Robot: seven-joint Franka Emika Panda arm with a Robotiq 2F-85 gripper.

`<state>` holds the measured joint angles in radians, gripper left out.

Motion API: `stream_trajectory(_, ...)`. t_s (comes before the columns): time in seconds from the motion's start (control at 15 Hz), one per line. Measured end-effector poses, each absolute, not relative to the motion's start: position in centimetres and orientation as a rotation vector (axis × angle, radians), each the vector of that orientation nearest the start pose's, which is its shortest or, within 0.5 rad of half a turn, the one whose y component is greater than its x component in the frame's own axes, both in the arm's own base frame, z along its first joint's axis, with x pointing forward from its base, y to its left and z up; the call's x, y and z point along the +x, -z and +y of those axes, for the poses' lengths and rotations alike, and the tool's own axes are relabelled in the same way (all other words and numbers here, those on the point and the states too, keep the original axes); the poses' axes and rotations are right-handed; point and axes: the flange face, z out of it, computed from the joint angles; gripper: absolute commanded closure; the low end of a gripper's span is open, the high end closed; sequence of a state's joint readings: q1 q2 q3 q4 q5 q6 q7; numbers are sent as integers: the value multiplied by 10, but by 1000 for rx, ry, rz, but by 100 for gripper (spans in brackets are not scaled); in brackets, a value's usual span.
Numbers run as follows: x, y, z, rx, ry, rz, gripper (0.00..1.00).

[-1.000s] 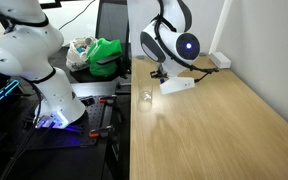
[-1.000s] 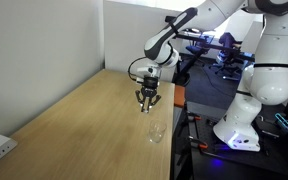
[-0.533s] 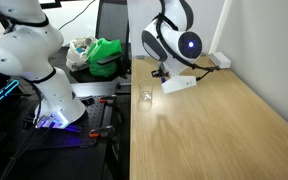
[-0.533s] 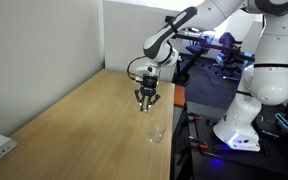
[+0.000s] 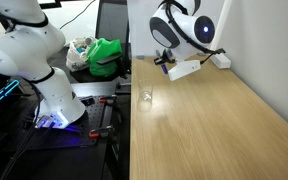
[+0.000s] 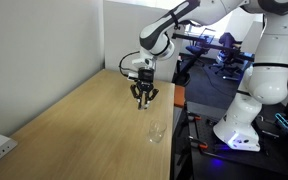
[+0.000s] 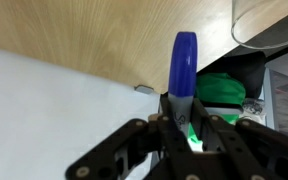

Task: Put the pen in the cup

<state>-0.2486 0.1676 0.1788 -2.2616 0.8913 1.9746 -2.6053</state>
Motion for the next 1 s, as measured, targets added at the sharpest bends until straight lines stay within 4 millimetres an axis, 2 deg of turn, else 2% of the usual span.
stream_trajectory(0.27,496,-280,18,-1295,815,-1999,94)
stream_trajectory(0.67,480,-268,-1,-1268,780,-1923,94)
stream_trajectory(1.0,470,-261,-7,-1222,748,-1878,94)
